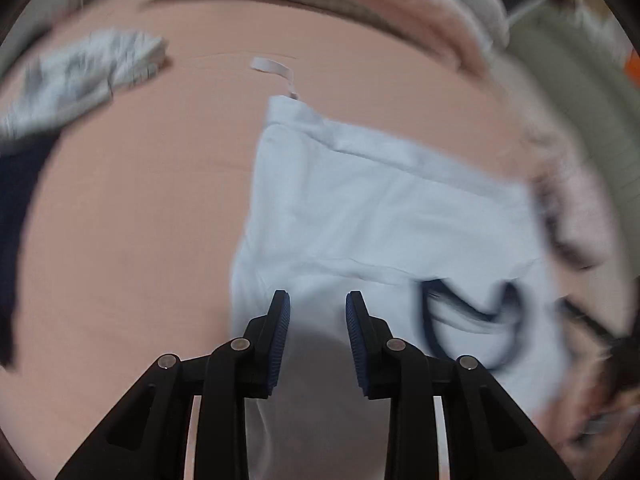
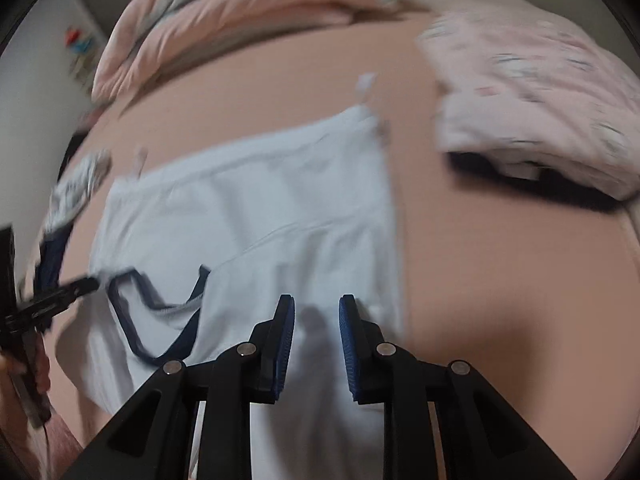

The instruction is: Fold clothes

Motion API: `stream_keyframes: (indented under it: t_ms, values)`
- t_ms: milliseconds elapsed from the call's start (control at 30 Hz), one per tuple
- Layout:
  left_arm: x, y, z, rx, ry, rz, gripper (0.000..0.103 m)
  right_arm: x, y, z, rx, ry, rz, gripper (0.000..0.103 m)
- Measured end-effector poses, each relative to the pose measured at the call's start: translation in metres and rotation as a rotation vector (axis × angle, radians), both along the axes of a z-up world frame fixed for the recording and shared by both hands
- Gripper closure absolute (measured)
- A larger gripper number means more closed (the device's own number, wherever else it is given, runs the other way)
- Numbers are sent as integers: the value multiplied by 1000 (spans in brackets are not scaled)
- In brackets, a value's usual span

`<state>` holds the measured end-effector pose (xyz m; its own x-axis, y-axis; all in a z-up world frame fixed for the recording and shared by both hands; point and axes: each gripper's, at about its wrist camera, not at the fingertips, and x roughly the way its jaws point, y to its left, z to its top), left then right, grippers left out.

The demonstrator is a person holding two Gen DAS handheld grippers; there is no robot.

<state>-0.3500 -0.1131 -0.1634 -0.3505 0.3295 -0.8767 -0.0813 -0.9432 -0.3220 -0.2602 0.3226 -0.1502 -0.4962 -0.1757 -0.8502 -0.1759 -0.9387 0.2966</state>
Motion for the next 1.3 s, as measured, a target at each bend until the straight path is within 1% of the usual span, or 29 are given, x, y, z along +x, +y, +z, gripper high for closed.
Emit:
stream_keyframes:
  t_ms: [33, 67, 100, 133, 167, 200, 233, 333, 400, 467, 533, 567, 600, 667, 700, 733, 767, 800, 833, 867, 900, 967, 1067, 1167, 1300]
  values:
    - [14, -5, 4, -4, 12, 4, 65, 13, 7, 5, -37, 14, -11, 80]
    - [30, -12, 6, -31, 25, 22, 51, 26, 15, 10, -74, 29, -22, 77]
    - [42, -20, 7, -48, 32, 49, 44, 39, 19, 13, -79, 30, -37, 73]
    - [55, -28, 6, -58, 33, 85, 43, 53, 22, 13, -64, 22, -59, 64]
    - [69, -37, 3, -55, 22, 133, 43, 68, 26, 10, -57, 15, -85, 57]
    - [79, -44, -2, -41, 10, 173, 43, 78, 32, 5, -62, 7, -109, 54]
    - [87, -50, -7, -9, 1, 213, 43, 88, 37, -1, -81, -9, -134, 51]
    - [105, -63, -20, 83, -23, 313, 40, 115, 46, -18, -198, -23, -206, 51]
    - [110, -63, -20, 118, -23, 341, 40, 122, 44, -19, -213, -21, -212, 50]
    - [115, -62, -15, 175, -31, 337, 40, 118, 34, -15, -218, 6, -159, 50]
    - [127, -66, -10, 234, -16, 367, 40, 112, 24, -11, -222, 36, -97, 50]
    - [131, -67, -9, 240, -5, 376, 35, 108, 21, -12, -208, 33, -87, 48]
    - [129, -62, -13, 221, -12, 361, 29, 104, 19, -13, -187, 23, -83, 47]
    - [116, -45, -26, 151, -52, 311, 29, 95, 17, -21, -165, -11, -86, 47]
    - [113, -39, -27, 122, -48, 295, 30, 92, 17, -24, -169, -13, -94, 46]
    - [111, -35, -23, 114, -39, 282, 36, 91, 16, -25, -171, -5, -100, 48]
    - [110, -31, -20, 105, -31, 269, 74, 89, 16, -25, -174, 2, -106, 59]
    - [108, -27, -16, 97, -23, 256, 79, 92, 15, -22, -174, 18, -110, 64]
    - [106, -23, -13, 89, -14, 244, 81, 95, 14, -16, -174, 38, -113, 70]
    - [104, -19, -9, 80, -6, 231, 85, 99, 13, -10, -173, 58, -116, 74]
    - [103, -16, -5, 78, 0, 222, 86, 102, 12, -4, -173, 78, -119, 75]
    - [108, -18, 6, 107, 5, 214, 86, 111, 13, 4, -176, 91, -129, 78]
    - [124, -22, 20, 117, 7, 192, 87, 126, 17, 19, -199, 108, -135, 79]
    - [150, -25, 27, 134, -21, 172, 87, 143, 19, 32, -208, 118, -128, 79]
    - [183, -28, 27, 155, -49, 162, 87, 173, 25, 38, -233, 101, -130, 79]
